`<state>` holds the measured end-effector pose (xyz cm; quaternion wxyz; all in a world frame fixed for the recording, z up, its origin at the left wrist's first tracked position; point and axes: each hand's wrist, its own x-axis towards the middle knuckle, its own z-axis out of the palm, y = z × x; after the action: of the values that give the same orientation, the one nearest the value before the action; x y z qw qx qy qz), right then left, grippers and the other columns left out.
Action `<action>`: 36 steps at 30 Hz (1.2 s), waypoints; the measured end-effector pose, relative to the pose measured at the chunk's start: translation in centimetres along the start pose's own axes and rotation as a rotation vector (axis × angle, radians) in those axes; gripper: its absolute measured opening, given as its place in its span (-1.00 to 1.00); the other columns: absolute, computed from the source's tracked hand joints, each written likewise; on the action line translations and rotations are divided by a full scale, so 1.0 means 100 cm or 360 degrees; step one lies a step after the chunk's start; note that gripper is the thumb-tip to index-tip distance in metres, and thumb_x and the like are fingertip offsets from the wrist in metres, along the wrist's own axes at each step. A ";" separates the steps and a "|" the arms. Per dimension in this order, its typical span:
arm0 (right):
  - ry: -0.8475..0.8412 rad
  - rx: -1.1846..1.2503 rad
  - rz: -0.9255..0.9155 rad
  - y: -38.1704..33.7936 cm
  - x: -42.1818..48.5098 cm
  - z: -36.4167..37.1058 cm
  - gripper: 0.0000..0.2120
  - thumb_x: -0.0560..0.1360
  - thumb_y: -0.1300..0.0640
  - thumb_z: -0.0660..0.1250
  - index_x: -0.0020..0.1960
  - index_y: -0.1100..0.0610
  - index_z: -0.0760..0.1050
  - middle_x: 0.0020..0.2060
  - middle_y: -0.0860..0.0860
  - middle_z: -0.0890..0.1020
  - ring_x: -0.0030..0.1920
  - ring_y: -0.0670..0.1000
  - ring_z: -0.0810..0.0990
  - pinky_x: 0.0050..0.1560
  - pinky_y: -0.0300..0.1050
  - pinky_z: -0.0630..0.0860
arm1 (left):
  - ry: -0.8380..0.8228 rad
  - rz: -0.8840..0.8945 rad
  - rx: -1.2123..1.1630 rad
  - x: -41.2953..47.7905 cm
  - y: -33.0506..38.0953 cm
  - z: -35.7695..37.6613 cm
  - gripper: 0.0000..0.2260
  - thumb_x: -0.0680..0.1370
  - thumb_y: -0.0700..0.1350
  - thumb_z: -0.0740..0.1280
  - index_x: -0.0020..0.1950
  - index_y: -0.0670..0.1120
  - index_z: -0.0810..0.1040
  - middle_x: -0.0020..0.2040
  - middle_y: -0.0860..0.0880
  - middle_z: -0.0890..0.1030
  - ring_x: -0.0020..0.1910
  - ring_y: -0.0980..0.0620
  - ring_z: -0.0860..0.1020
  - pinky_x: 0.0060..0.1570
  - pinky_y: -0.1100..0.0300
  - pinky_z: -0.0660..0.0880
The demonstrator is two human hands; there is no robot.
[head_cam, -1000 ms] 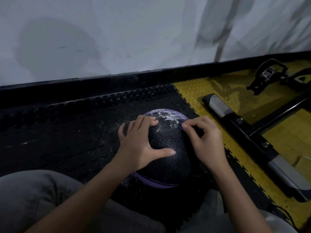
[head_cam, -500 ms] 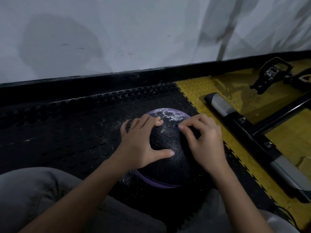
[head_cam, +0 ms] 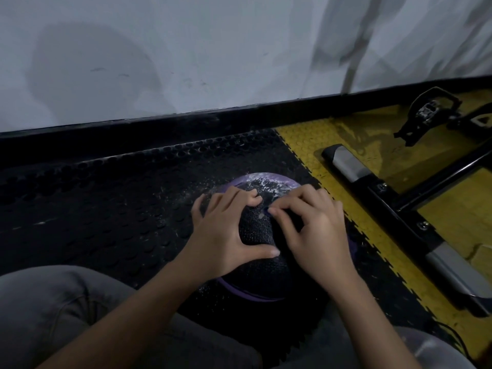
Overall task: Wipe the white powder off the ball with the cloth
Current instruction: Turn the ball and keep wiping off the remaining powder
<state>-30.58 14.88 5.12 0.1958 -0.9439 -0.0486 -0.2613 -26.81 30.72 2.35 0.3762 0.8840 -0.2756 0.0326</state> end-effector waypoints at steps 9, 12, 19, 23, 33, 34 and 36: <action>0.0102 0.0253 0.0385 0.028 0.003 -0.010 -0.88 0.49 0.06 0.36 -0.19 -0.14 0.52 -0.21 -0.12 0.51 -0.08 0.02 0.51 -0.01 0.21 0.44 | -0.0090 -0.0043 -0.0013 0.004 0.015 0.005 -0.33 0.25 0.35 0.40 0.28 0.18 0.30 0.23 0.41 0.18 0.23 0.39 0.08 0.37 0.10 -0.28; 0.0061 0.0047 0.0102 0.007 -0.005 -0.004 -0.86 0.47 -0.02 0.29 -0.14 -0.02 0.60 -0.19 -0.12 0.51 -0.12 -0.07 0.43 -0.07 -0.11 0.26 | -0.0056 -0.0057 -0.0004 0.002 0.013 0.007 -0.32 0.20 0.39 0.36 0.24 0.20 0.32 0.20 0.42 0.20 0.20 0.43 0.08 0.35 0.10 -0.26; 0.0063 0.0384 0.0518 0.046 0.006 -0.012 -0.77 0.49 0.10 0.36 -0.21 -0.22 0.46 -0.19 -0.16 0.51 -0.04 0.03 0.52 0.06 0.26 0.41 | -0.0089 -0.0038 -0.0049 0.002 0.006 -0.003 -0.31 0.18 0.45 0.34 0.22 0.20 0.31 0.19 0.45 0.20 0.20 0.41 0.12 0.34 0.15 -0.27; 0.0085 0.0335 0.0344 0.028 0.002 -0.006 -0.89 0.47 0.05 0.37 -0.19 -0.14 0.54 -0.19 -0.14 0.53 -0.08 -0.01 0.51 0.03 0.12 0.41 | -0.0049 -0.0085 -0.0028 0.004 0.006 0.000 -0.30 0.20 0.44 0.33 0.24 0.17 0.30 0.17 0.45 0.18 0.17 0.43 0.10 0.37 0.11 -0.25; 0.0041 0.0505 0.0550 0.042 0.018 -0.005 -0.78 0.49 0.08 0.36 -0.23 -0.22 0.47 -0.18 -0.18 0.52 -0.03 -0.01 0.51 0.11 0.22 0.40 | -0.0063 -0.0149 -0.0071 0.010 0.001 -0.007 -0.22 0.15 0.50 0.30 0.27 0.17 0.31 0.17 0.43 0.20 0.14 0.42 0.09 0.30 0.18 -0.27; 0.0037 0.0542 0.0606 0.044 0.019 -0.006 -0.77 0.48 0.10 0.37 -0.23 -0.21 0.48 -0.18 -0.17 0.52 -0.03 0.00 0.53 0.11 0.23 0.40 | -0.0047 -0.0143 -0.0067 0.010 0.002 -0.005 -0.22 0.15 0.52 0.27 0.26 0.18 0.30 0.17 0.43 0.20 0.14 0.43 0.09 0.29 0.20 -0.27; 0.0057 0.0493 0.0524 0.033 0.018 -0.002 -0.82 0.47 0.08 0.38 -0.24 -0.18 0.51 -0.19 -0.14 0.53 -0.04 0.01 0.53 0.09 0.18 0.41 | 0.0003 -0.0164 -0.0073 0.009 0.002 -0.002 -0.26 0.15 0.51 0.24 0.24 0.20 0.30 0.17 0.41 0.22 0.13 0.42 0.10 0.31 0.16 -0.27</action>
<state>-28.52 11.77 5.10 0.3791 -0.8930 0.0702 -0.2320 -26.10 30.37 2.84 0.3977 0.8882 -0.2299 0.0078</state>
